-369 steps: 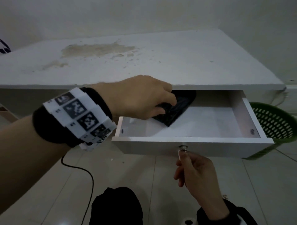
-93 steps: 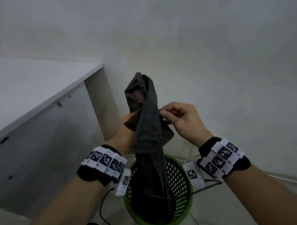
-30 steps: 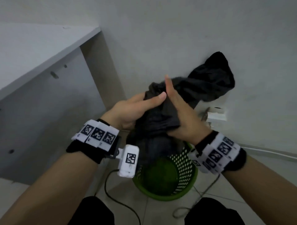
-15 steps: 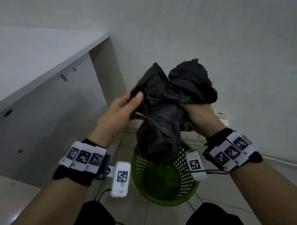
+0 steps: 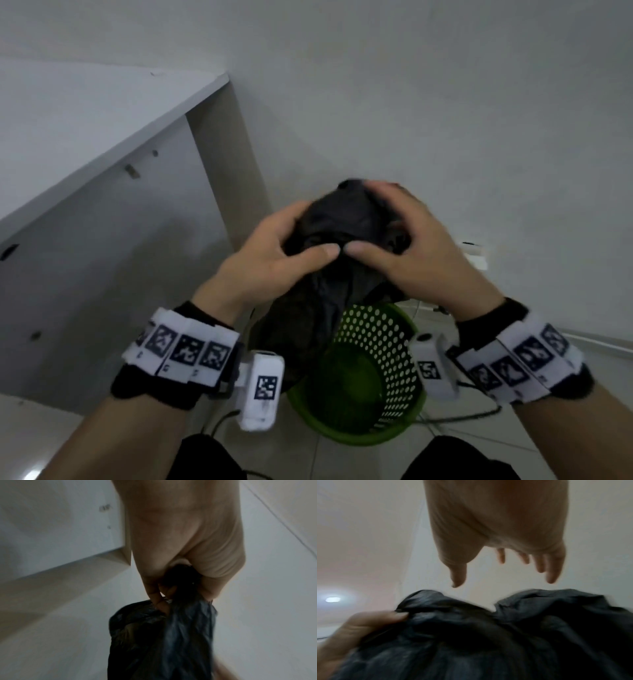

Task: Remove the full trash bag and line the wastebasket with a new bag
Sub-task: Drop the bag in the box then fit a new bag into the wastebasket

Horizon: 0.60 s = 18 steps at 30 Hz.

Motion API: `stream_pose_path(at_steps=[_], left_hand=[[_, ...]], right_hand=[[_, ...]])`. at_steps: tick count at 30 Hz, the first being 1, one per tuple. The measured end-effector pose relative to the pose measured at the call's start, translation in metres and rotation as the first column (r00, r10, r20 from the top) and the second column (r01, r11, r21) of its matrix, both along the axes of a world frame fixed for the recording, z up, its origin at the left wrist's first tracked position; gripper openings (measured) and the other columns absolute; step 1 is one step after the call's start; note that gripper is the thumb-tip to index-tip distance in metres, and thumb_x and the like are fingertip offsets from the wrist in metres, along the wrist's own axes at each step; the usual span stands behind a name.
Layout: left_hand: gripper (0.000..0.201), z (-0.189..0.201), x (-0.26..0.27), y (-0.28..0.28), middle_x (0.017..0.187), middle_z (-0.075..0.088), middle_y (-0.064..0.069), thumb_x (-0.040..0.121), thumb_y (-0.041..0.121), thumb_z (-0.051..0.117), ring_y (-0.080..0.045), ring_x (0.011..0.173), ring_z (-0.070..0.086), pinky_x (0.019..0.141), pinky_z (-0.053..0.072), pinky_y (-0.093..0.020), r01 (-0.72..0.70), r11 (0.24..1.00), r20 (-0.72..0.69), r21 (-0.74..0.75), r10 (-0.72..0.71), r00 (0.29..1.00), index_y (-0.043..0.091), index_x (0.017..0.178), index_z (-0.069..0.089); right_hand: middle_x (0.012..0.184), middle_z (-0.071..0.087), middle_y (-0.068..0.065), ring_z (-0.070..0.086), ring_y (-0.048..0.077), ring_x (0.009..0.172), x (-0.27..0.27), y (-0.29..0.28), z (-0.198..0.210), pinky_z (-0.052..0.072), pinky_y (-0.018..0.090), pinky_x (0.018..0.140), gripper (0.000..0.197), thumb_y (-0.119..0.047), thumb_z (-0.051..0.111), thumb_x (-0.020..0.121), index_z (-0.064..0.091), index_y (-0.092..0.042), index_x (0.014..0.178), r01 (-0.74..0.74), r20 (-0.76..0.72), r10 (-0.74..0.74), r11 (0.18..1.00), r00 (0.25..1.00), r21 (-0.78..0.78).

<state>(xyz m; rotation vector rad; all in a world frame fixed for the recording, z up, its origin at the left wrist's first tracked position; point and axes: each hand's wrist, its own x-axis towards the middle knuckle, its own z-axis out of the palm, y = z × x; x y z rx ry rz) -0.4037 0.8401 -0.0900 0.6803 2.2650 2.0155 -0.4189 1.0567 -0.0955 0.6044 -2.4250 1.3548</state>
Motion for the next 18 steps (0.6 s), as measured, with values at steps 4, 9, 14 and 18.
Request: stream_pose_path(at_steps=[4,9,14,18], left_hand=[[0.025,-0.001,0.001,0.009,0.088,0.069,-0.01,0.094,0.016,0.052,-0.02,0.083,0.064,0.081,0.047,-0.032,-0.086,0.978,0.269,0.189,0.033,0.963,0.004,0.089,0.073],[0.019,-0.009,-0.009,-0.011,0.073,0.063,-0.006,0.088,0.019,0.053,-0.013,0.062,0.057,0.059,0.051,-0.021,-0.099,0.989,0.21,0.107,0.075,0.975,0.005,0.081,0.064],[0.018,-0.011,-0.013,-0.013,0.085,0.07,-0.007,0.088,0.026,0.056,-0.019,0.074,0.066,0.065,0.057,-0.031,-0.26,0.903,0.286,0.341,0.164,0.944,0.012,0.093,0.065],[0.066,-0.04,0.0,0.028,0.127,0.062,0.011,0.075,0.045,0.079,0.008,0.113,0.059,0.096,0.05,-0.018,-0.066,0.996,0.165,-0.067,0.076,0.983,0.025,0.131,0.052]], right_hand=[[0.096,0.077,-0.002,0.071,0.009,0.094,-0.005,-0.002,-0.007,0.056,0.031,0.084,0.025,-0.002,0.068,0.08,0.079,-0.012,0.099,-0.019,-0.065,0.017,0.999,0.998,-0.035],[0.117,0.071,0.0,0.065,0.008,0.113,-0.002,0.031,-0.027,0.05,0.026,0.101,0.03,-0.005,0.058,0.09,0.073,-0.009,0.116,-0.011,-0.135,0.017,0.999,0.991,0.049],[0.108,0.069,-0.032,0.063,-0.012,0.104,0.001,0.056,-0.031,0.052,0.017,0.092,0.033,0.003,0.054,0.094,0.071,-0.014,0.117,0.077,-0.095,-0.08,0.996,0.992,-0.035],[0.099,0.076,-0.013,0.071,0.011,0.098,-0.003,0.03,-0.005,0.059,0.045,0.089,0.032,-0.005,0.056,0.089,0.075,-0.018,0.112,0.105,0.078,-0.083,0.936,0.993,-0.335]])
